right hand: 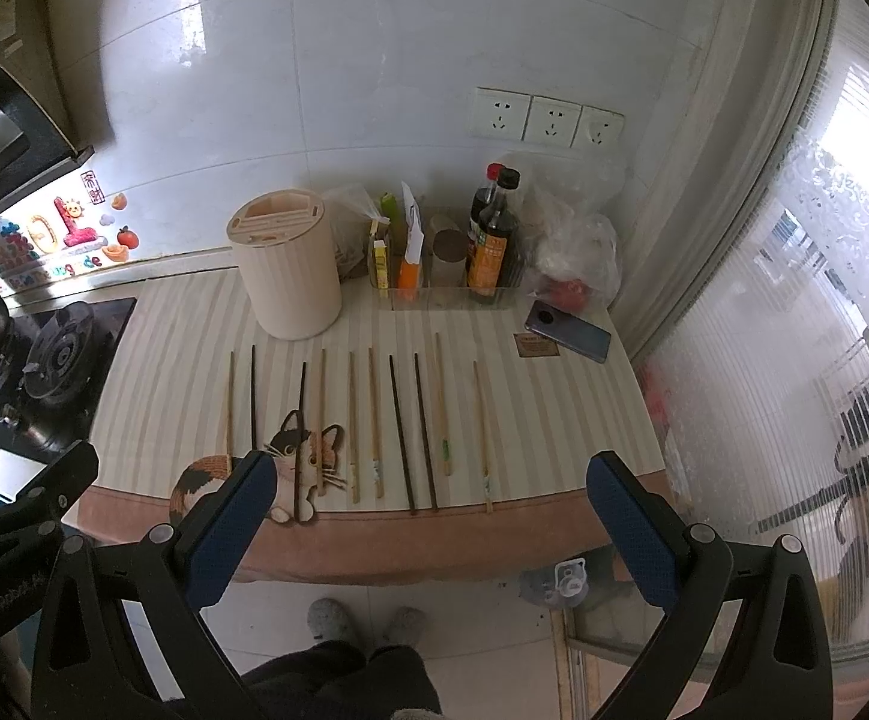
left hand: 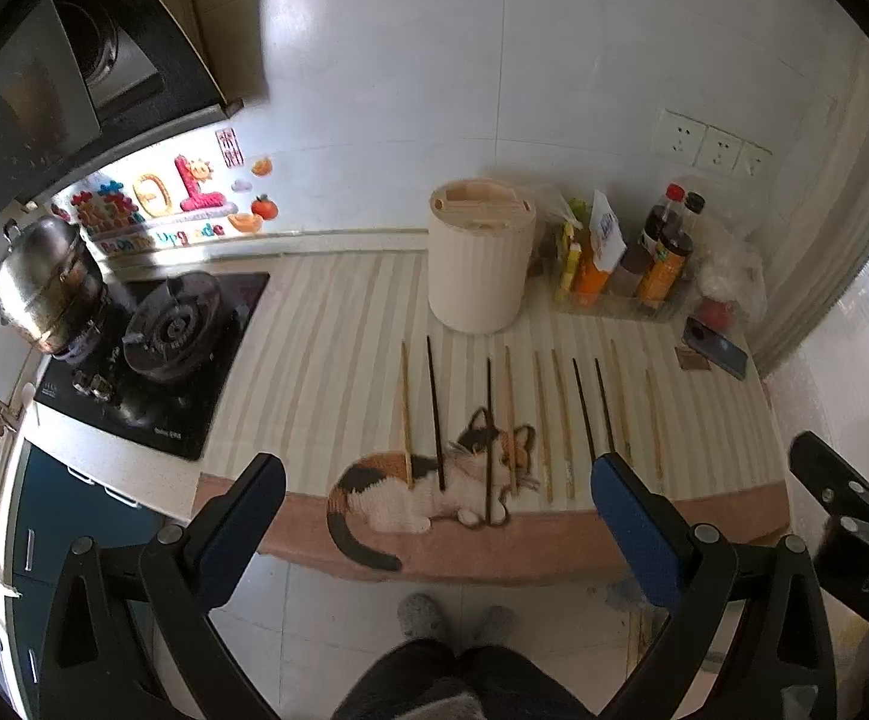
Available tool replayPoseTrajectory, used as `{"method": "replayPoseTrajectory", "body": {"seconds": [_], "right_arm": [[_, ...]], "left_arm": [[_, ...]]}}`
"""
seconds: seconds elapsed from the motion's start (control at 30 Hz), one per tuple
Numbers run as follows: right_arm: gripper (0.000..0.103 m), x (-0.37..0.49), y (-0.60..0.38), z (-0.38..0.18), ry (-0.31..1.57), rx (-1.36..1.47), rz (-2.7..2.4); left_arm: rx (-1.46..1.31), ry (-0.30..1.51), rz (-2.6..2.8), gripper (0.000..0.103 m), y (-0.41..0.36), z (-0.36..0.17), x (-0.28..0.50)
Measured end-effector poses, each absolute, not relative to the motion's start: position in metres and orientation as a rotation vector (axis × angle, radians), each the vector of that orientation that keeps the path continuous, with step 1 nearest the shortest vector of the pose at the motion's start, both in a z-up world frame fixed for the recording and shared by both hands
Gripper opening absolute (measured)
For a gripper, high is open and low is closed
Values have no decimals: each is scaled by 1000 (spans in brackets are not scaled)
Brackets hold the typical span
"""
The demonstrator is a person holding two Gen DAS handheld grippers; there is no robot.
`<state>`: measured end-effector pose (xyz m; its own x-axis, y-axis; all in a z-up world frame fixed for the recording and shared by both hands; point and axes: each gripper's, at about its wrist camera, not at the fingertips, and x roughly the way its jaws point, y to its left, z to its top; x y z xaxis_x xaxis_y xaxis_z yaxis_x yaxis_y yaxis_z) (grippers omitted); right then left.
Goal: Organize utensils
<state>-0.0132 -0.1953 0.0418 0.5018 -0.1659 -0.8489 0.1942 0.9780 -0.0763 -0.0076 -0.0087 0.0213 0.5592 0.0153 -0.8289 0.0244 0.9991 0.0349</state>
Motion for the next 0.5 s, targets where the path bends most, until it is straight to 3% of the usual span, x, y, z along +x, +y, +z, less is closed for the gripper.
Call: {"method": "replayPoseTrajectory", "body": {"seconds": [0.27,0.5], "right_arm": [[103,1,-208,34,935,15,-213],[99,50,-217,-28,993,-7,-179]], "left_arm": [[121,892,124,103,-16,-15,29],[159,935,221,103,2,-85,75]]}}
